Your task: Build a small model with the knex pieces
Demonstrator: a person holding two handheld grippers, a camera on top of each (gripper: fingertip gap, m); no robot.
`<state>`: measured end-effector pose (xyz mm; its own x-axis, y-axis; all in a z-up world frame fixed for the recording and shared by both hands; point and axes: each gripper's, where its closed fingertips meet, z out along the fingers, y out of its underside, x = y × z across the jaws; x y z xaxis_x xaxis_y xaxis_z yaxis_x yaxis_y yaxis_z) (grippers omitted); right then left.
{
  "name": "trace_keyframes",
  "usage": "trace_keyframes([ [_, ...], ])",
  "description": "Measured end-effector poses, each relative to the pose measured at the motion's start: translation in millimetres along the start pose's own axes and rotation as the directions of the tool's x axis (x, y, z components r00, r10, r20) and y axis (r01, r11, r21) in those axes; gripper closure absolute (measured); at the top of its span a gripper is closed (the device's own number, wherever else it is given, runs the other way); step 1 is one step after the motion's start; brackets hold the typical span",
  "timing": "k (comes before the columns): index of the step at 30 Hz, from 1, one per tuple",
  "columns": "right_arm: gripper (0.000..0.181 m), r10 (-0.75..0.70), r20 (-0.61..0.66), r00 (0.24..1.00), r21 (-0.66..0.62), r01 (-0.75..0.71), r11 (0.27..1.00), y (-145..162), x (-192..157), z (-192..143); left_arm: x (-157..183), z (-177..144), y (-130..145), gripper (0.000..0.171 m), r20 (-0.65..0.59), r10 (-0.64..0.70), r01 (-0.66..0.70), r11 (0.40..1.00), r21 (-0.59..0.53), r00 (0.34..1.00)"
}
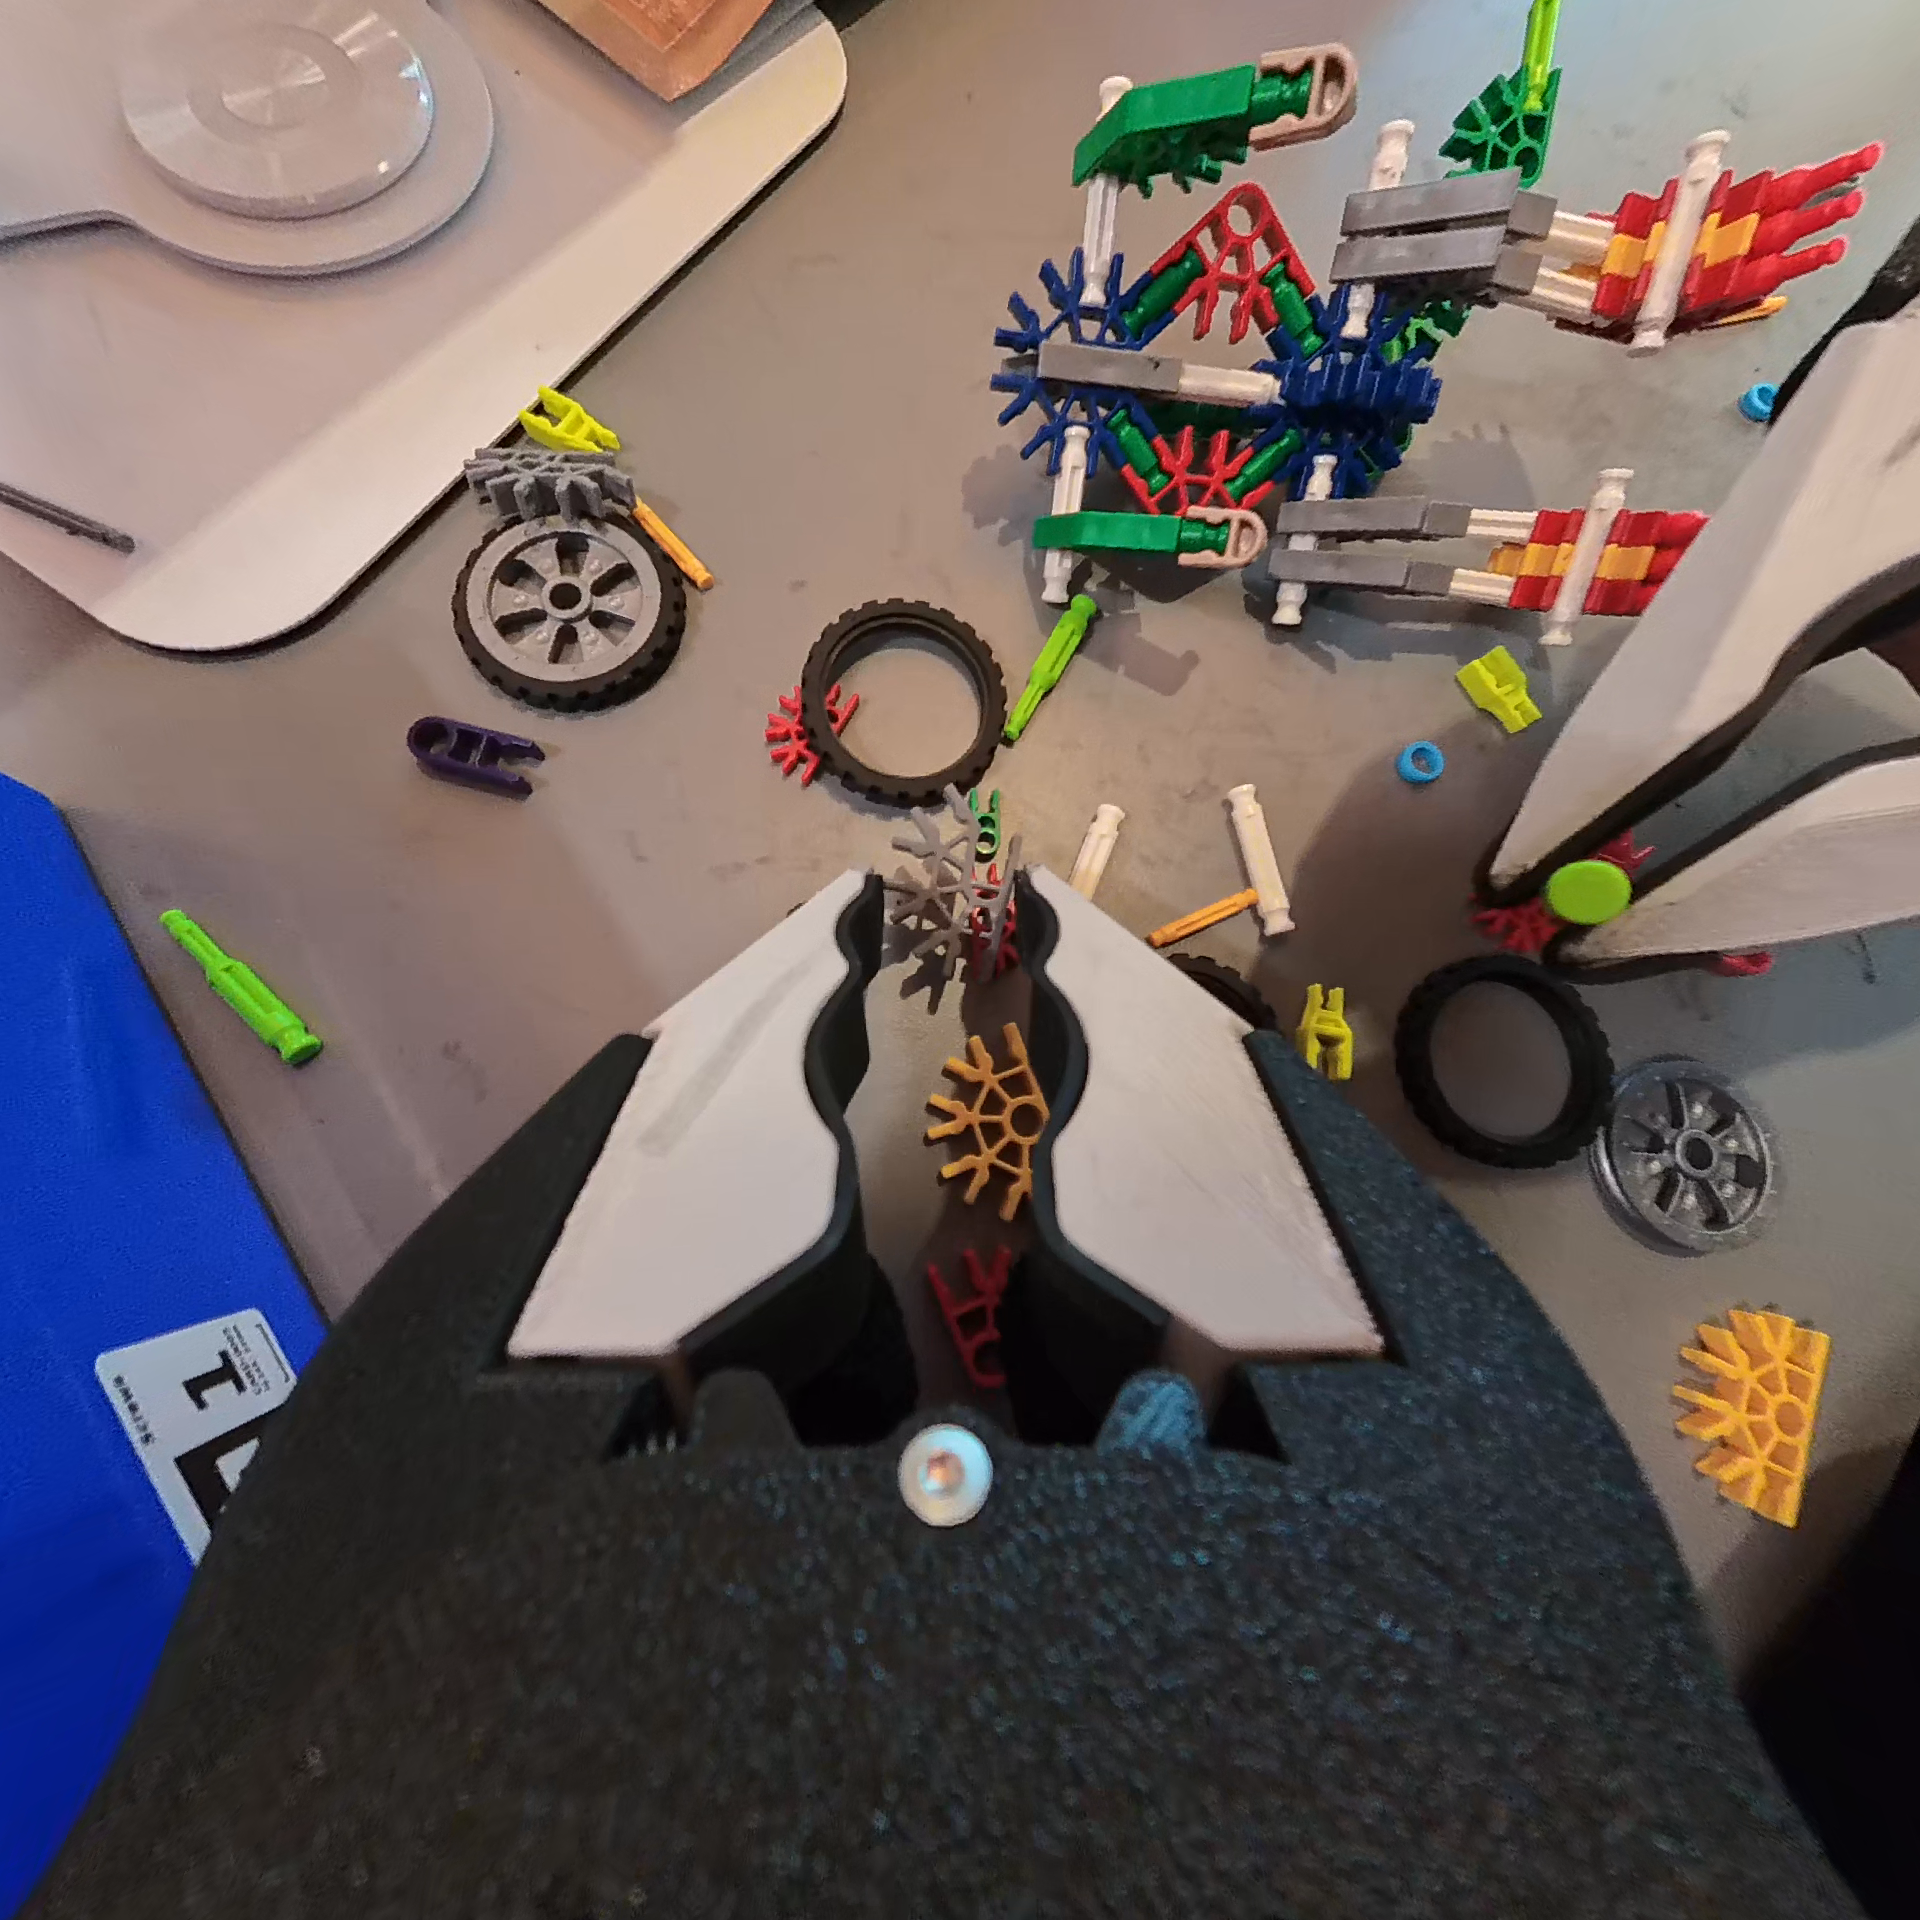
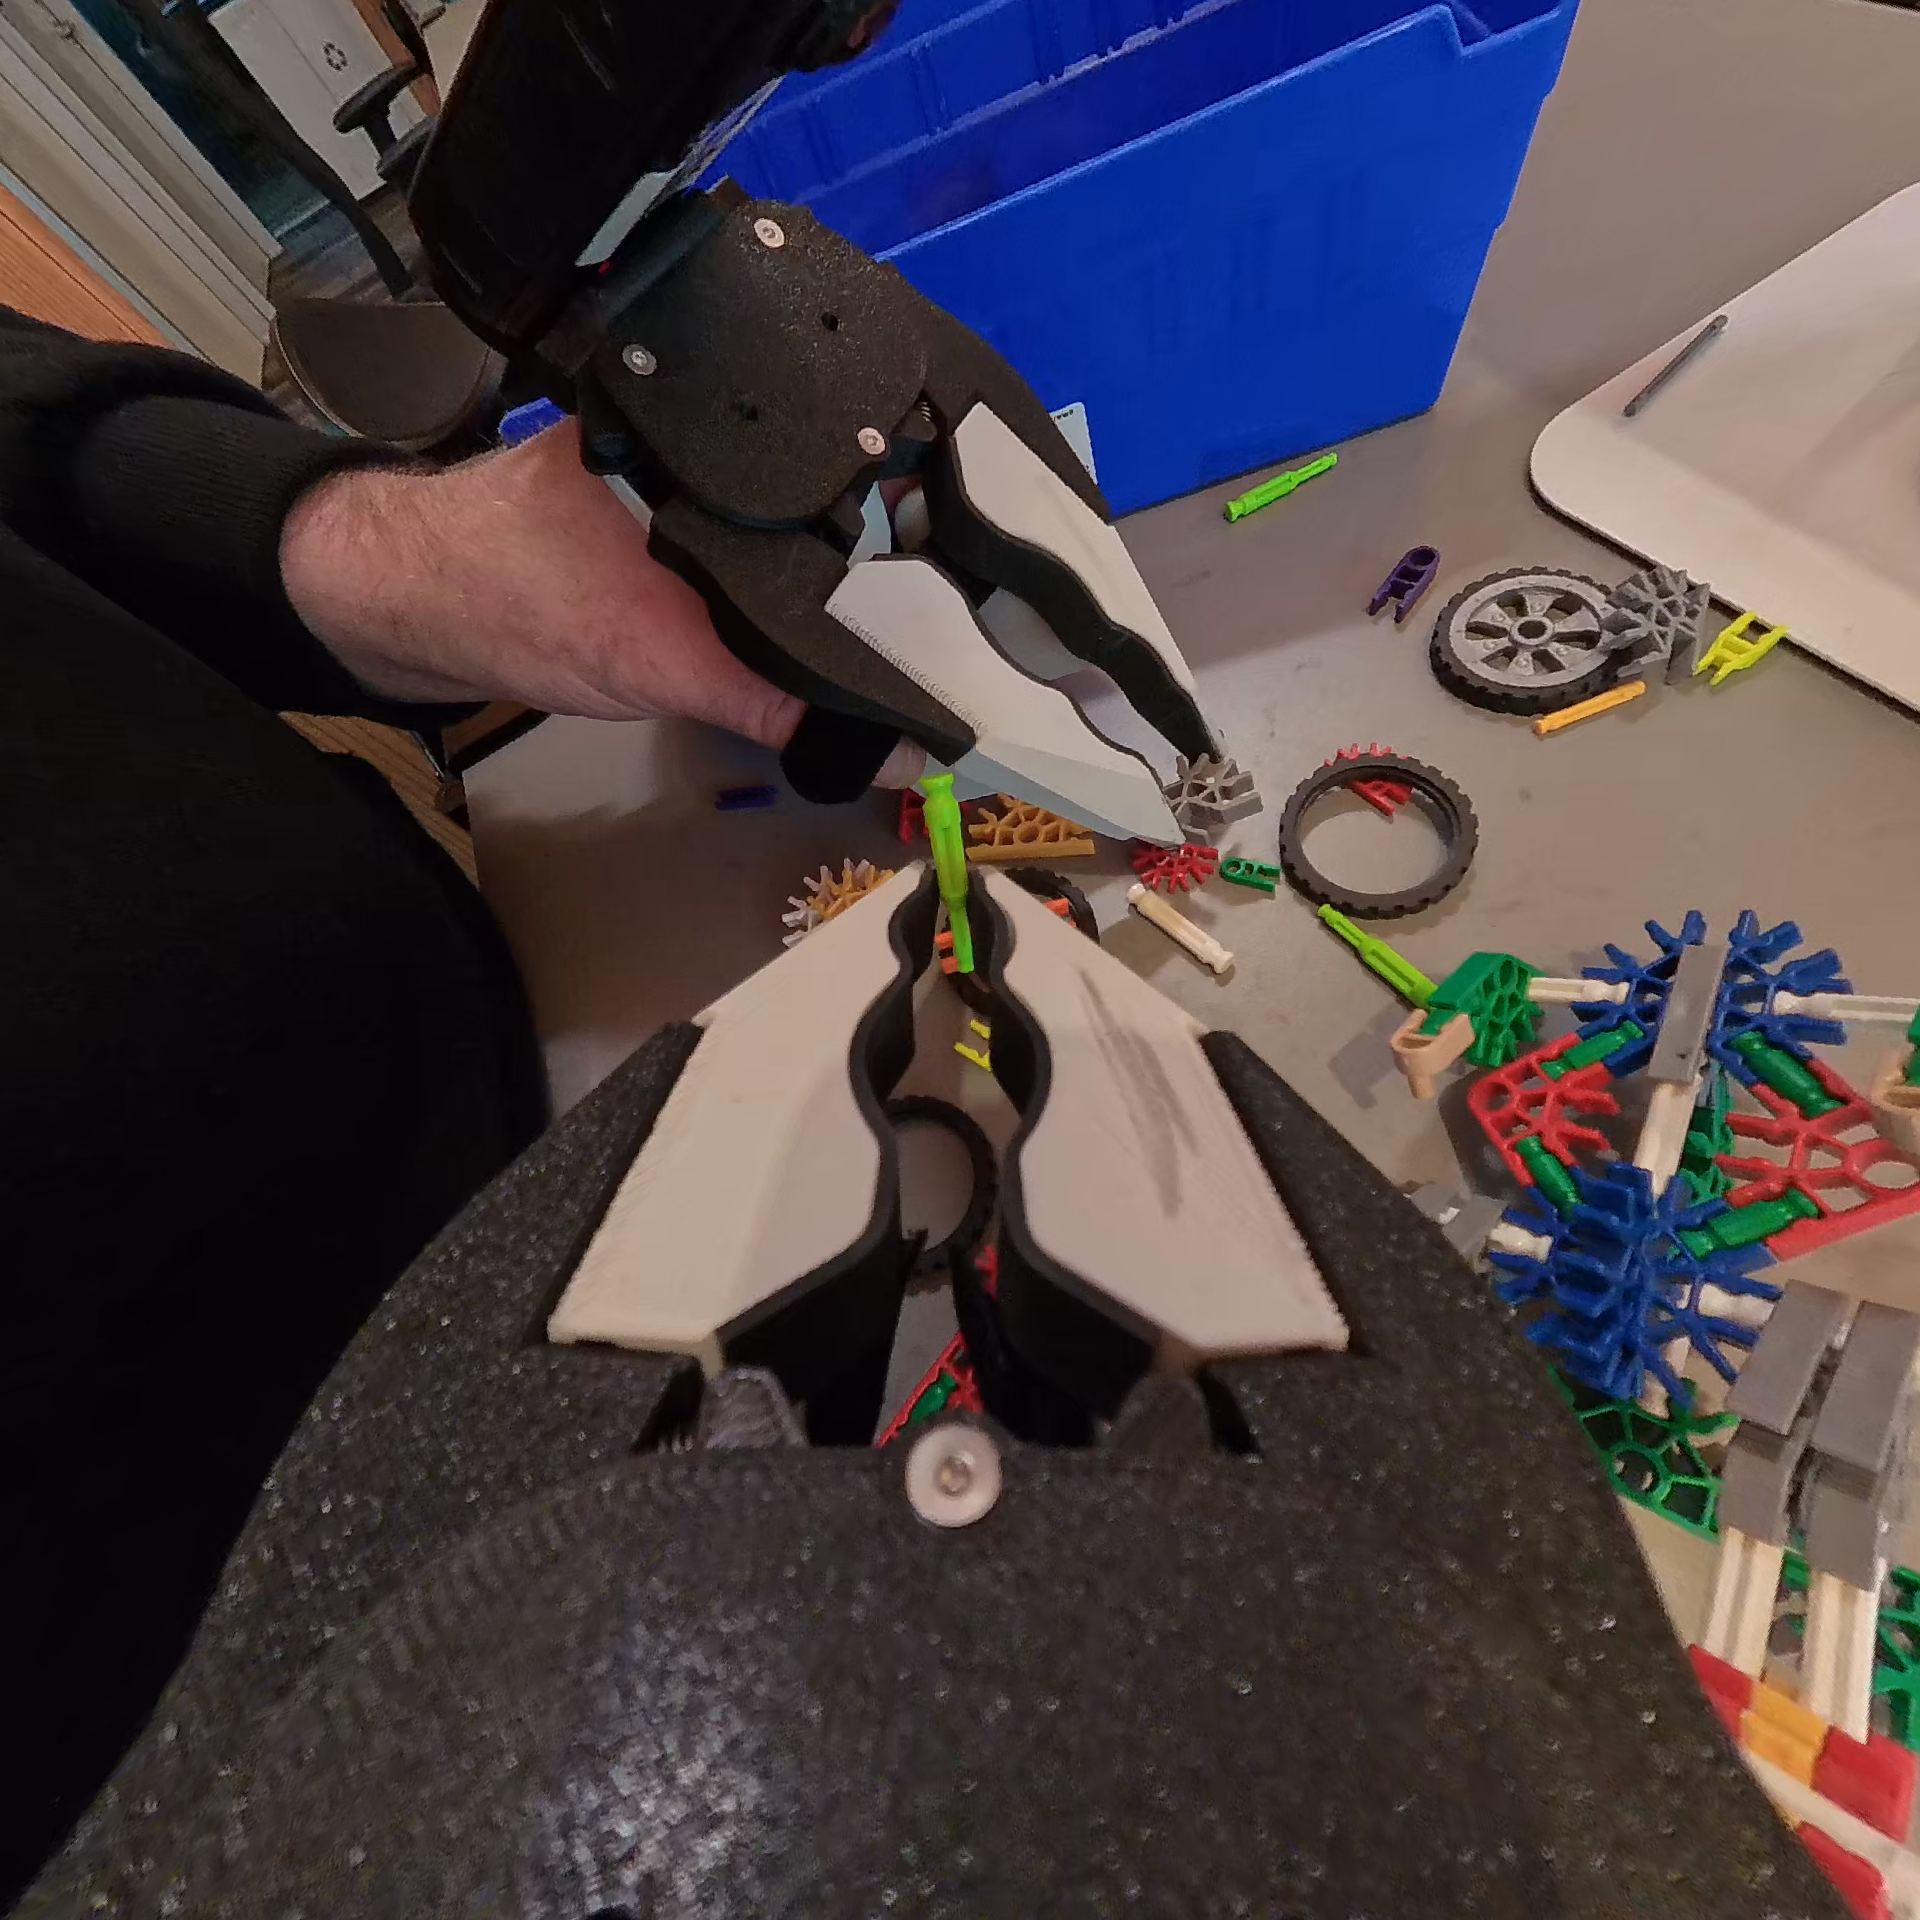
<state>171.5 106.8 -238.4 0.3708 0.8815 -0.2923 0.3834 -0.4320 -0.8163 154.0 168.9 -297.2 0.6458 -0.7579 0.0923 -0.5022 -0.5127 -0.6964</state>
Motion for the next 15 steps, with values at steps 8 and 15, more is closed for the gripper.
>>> trace_keyframes([
  [8, 0.176, -0.002, 0.004, 1.000, -0.002, 0.002, 1.000, -0.2, 0.1, 1.0, -0.5, -0.4, -0.5, 0.149, 0.002, -0.003, 0.003, 1.000, 0.004, 1.000],
  [15, 0.176, -0.004, 0.003, 1.000, -0.001, 0.004, 1.000, -0.8, 0.4, 0.6, -0.2, -0.8, -0.9, 0.148, 0.000, -0.002, 0.002, 1.000, 0.007, 1.000],
])
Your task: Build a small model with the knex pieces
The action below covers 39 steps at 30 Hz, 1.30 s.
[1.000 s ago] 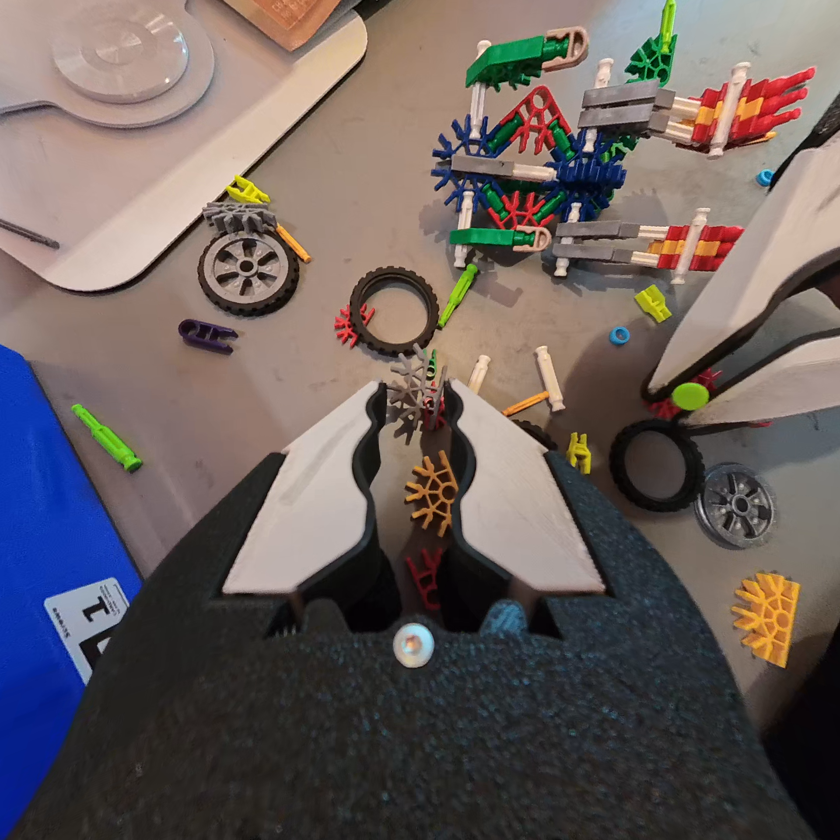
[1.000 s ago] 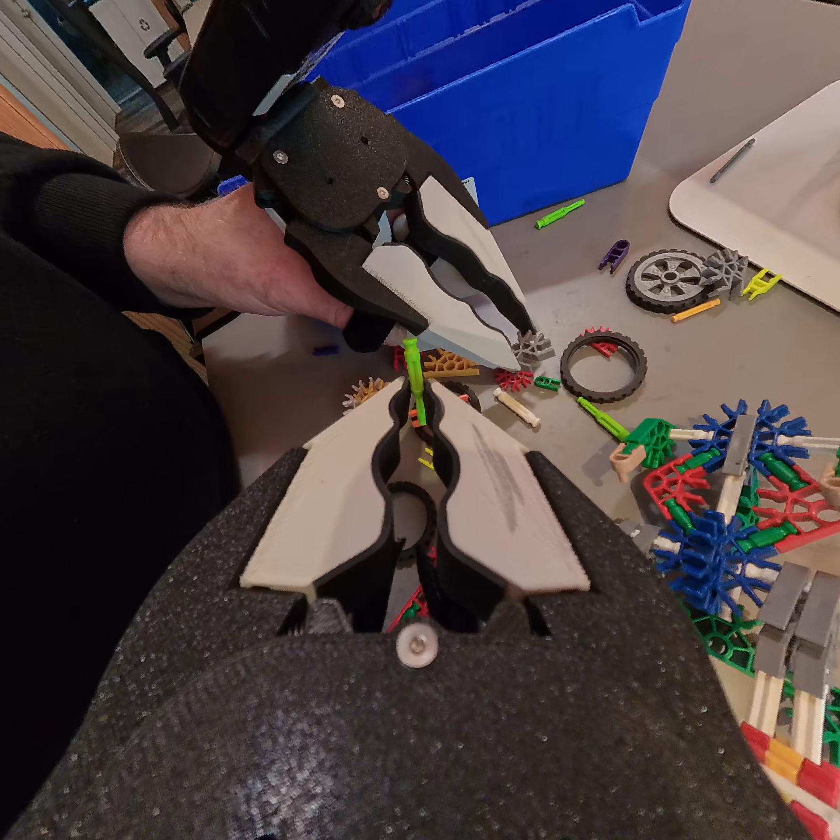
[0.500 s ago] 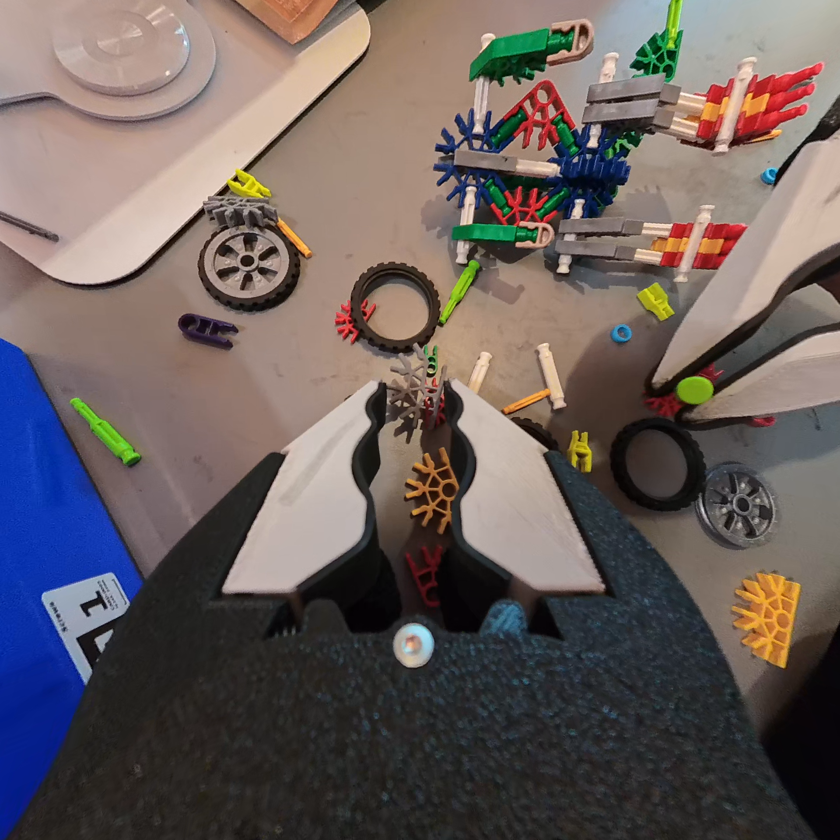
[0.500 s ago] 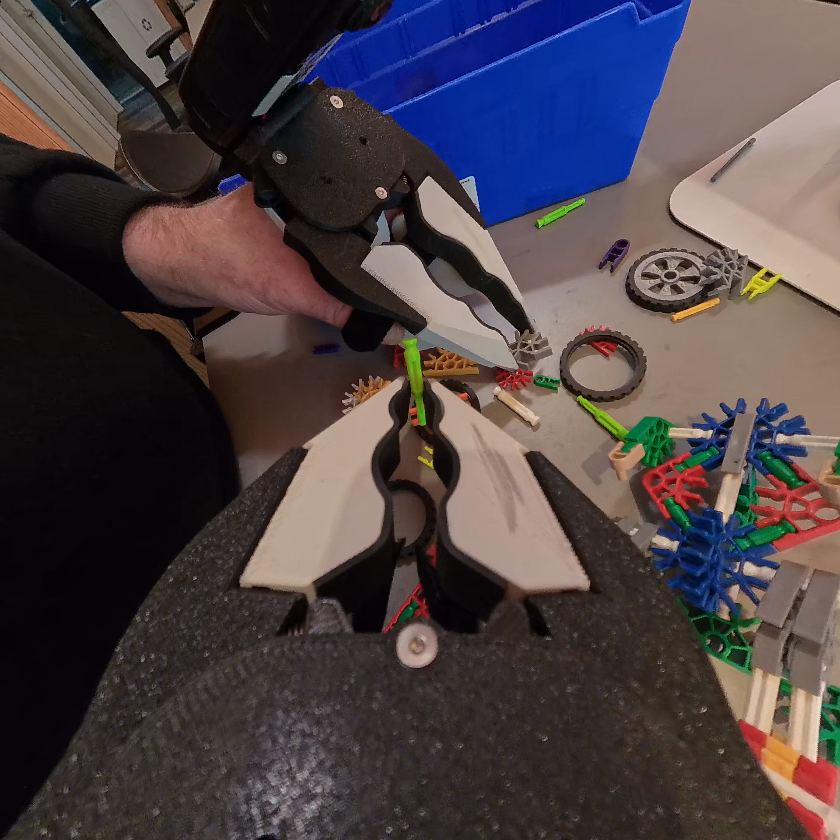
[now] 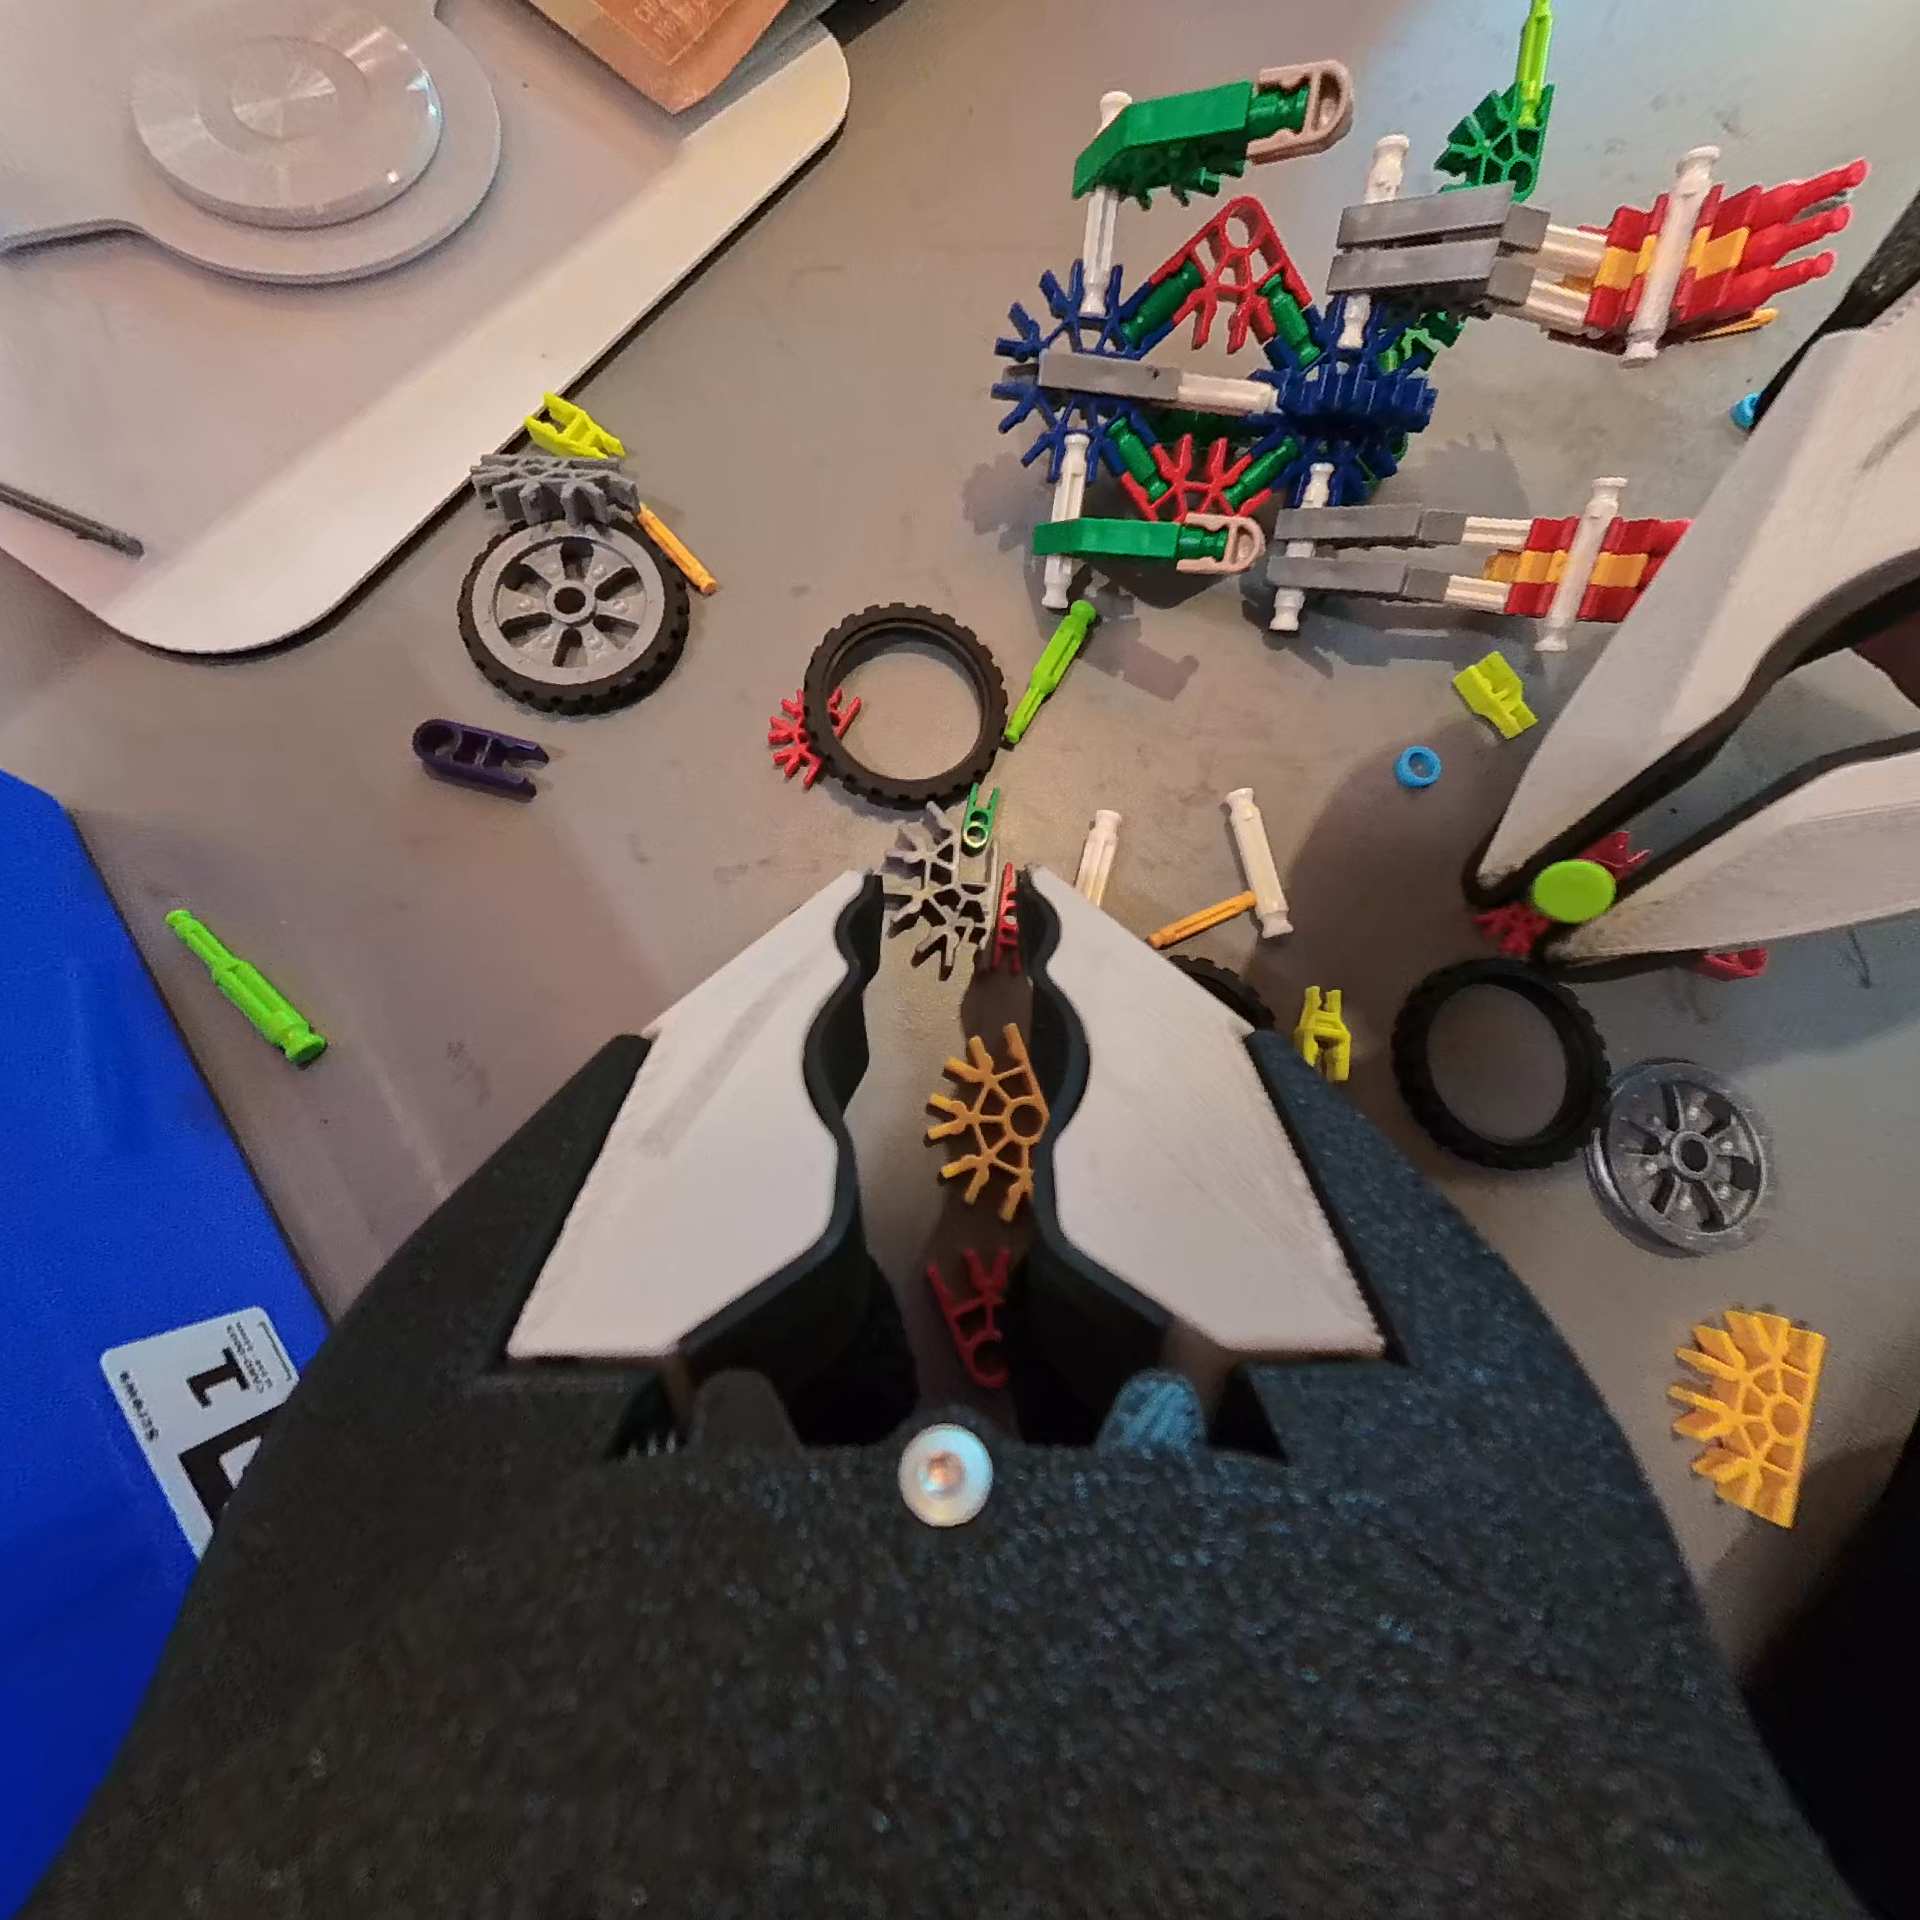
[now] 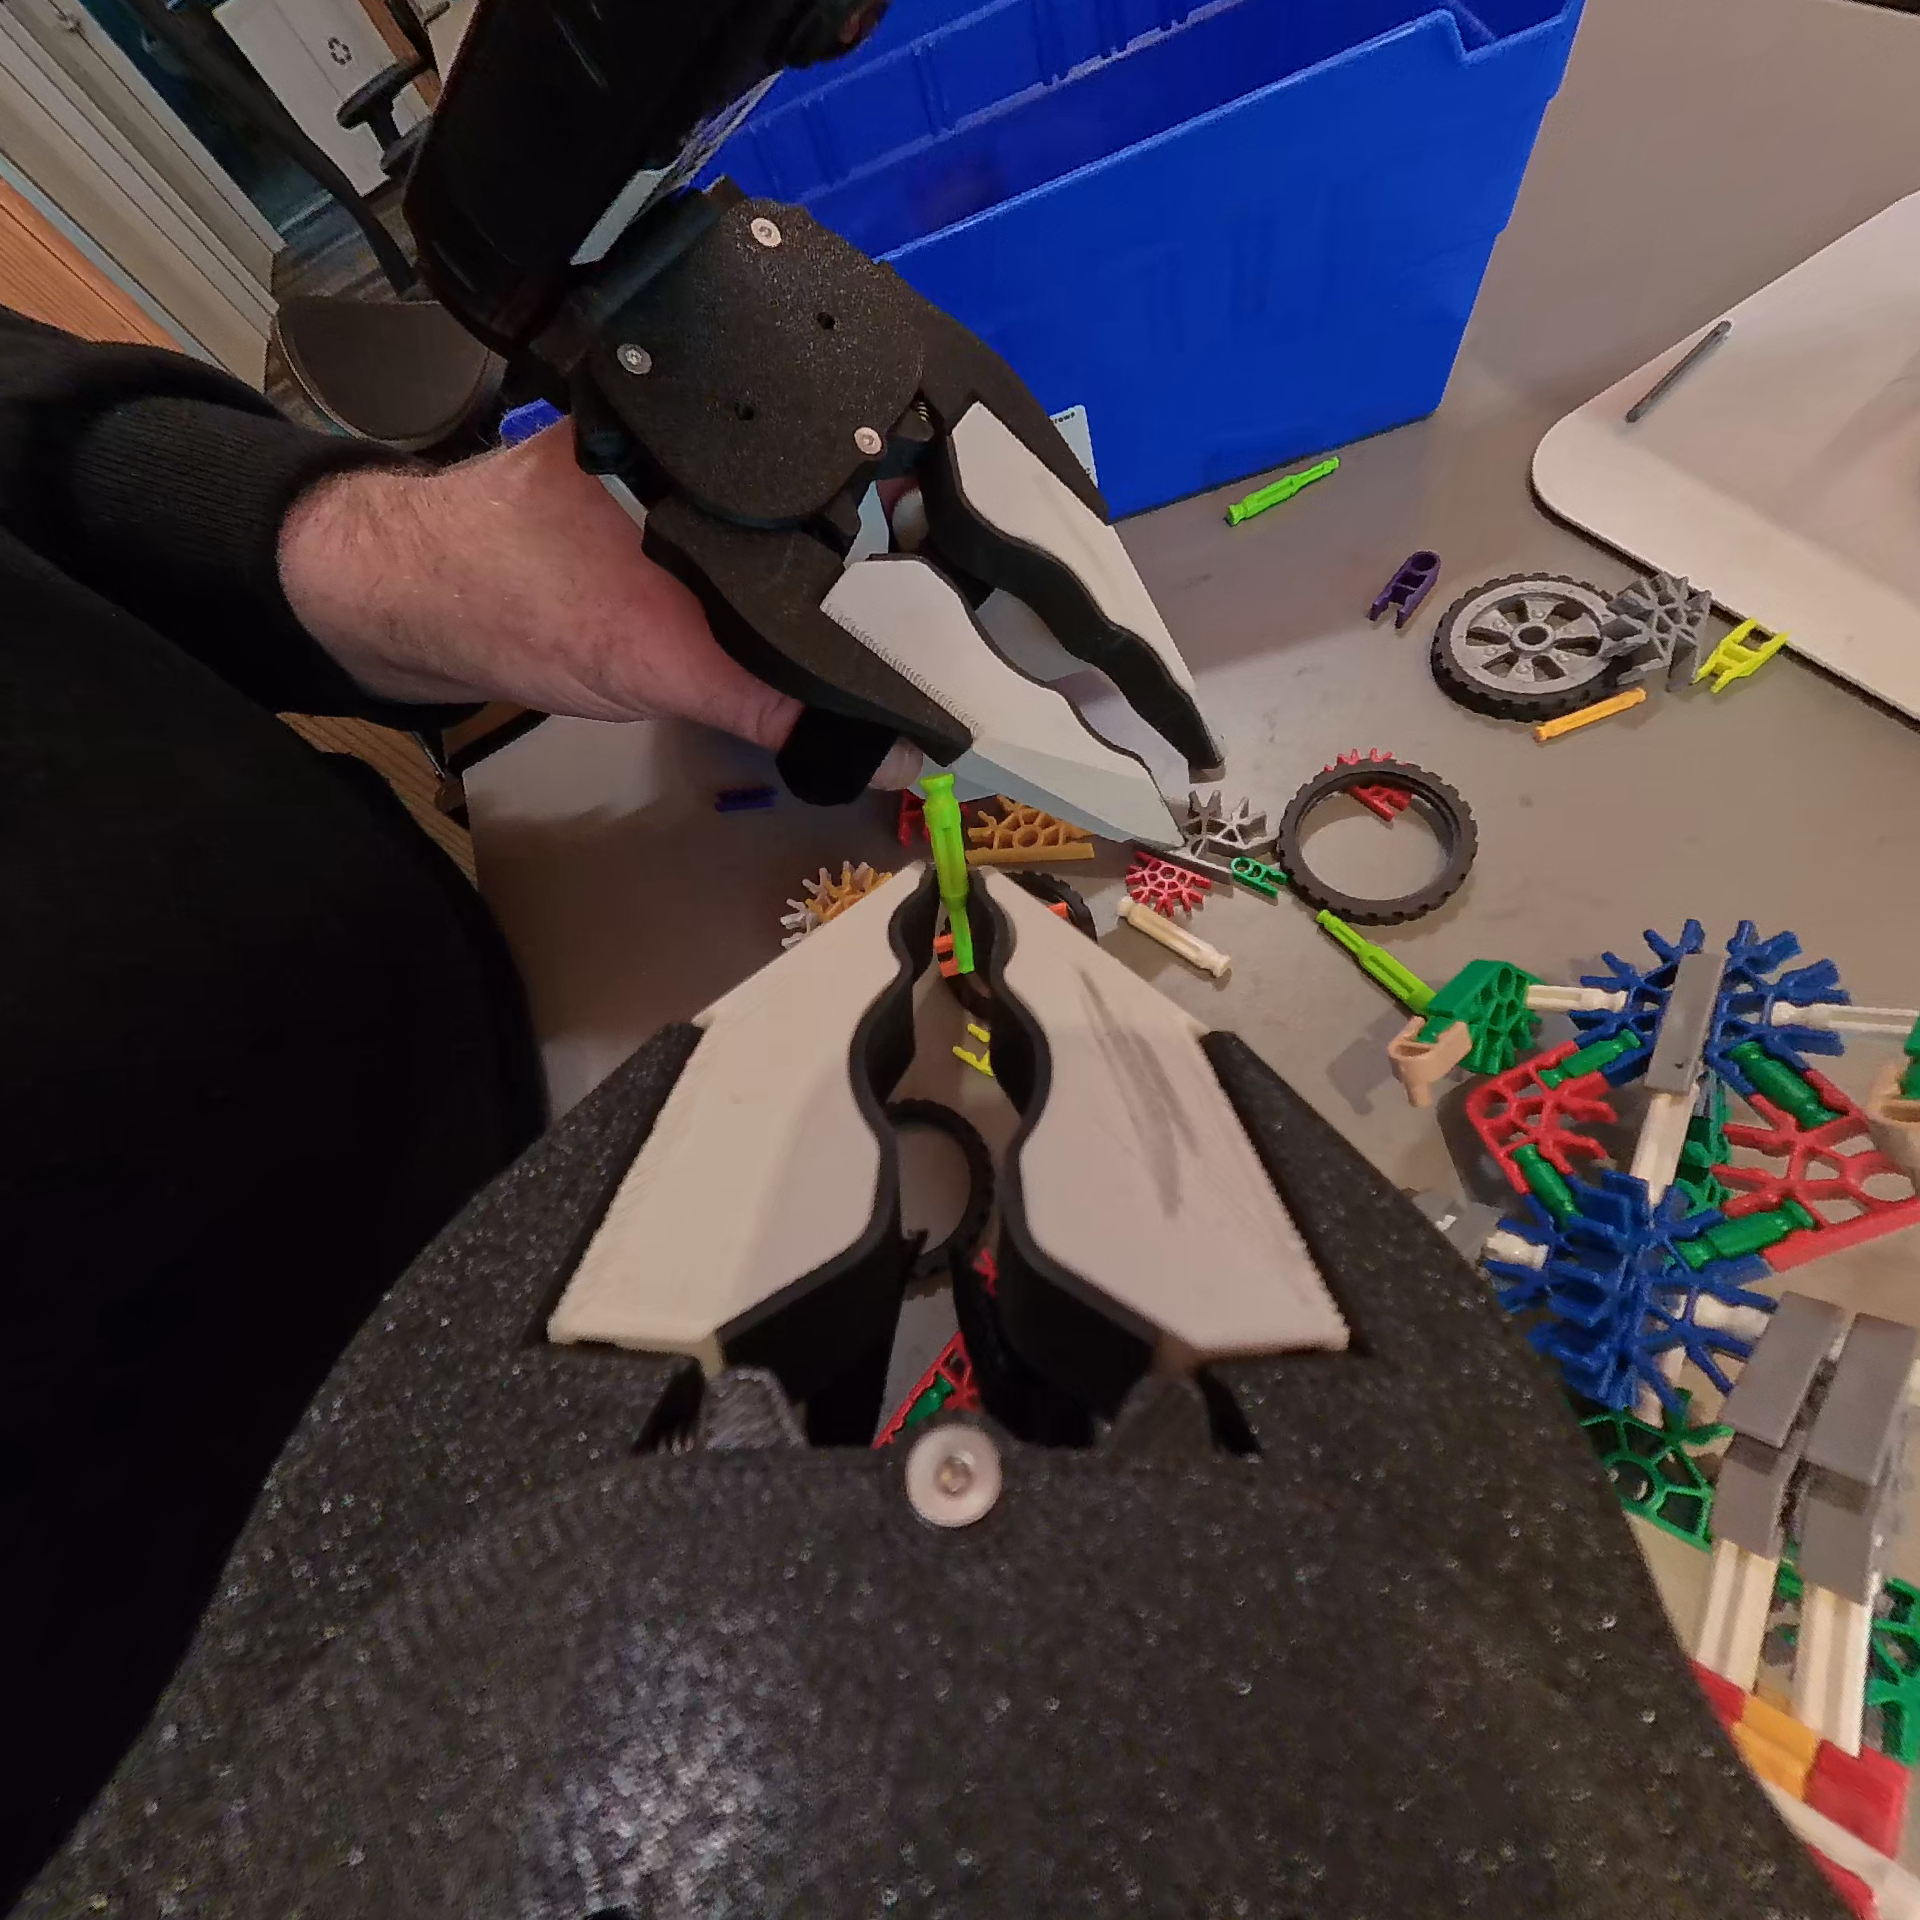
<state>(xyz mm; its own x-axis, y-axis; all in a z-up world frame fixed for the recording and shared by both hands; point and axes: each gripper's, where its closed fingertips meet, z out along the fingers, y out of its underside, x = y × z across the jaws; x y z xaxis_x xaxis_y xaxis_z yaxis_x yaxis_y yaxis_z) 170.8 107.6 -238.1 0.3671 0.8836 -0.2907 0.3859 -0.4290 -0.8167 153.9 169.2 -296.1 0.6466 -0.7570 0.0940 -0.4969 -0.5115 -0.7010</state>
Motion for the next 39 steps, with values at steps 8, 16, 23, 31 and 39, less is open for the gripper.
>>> trace_keyframes([
  [8, 0.176, -0.007, -0.009, 1.000, -0.002, 0.007, 1.000, -2, 0, -2, 4, -3, -4, 0.148, -0.016, 0.013, -0.012, 1.000, 0.016, 1.000],
  [16, 0.176, -0.017, -0.019, 1.000, -0.011, 0.017, 1.000, -4, -4, -2, 14, -14, -16, 0.149, -0.045, 0.048, -0.045, 0.997, 0.059, 0.998],
  [23, 0.176, -0.028, -0.038, 0.999, -0.009, 0.028, 1.000, -8, -6, -3, 30, -35, -34, 0.149, -0.108, 0.061, -0.049, 0.992, 0.118, 0.992],
  [31, 0.176, -0.026, -0.059, 0.998, 0.004, 0.027, 1.000, -10, -9, -3, 45, -61, -50, 0.150, -0.180, 0.067, -0.035, 0.984, 0.173, 0.981],
  [39, 0.176, -0.017, -0.067, 0.998, 0.023, 0.019, 1.000, -9, -12, -2, 51, -87, -67, 0.151, -0.216, 0.054, -0.005, 0.975, 0.220, 0.975],
])
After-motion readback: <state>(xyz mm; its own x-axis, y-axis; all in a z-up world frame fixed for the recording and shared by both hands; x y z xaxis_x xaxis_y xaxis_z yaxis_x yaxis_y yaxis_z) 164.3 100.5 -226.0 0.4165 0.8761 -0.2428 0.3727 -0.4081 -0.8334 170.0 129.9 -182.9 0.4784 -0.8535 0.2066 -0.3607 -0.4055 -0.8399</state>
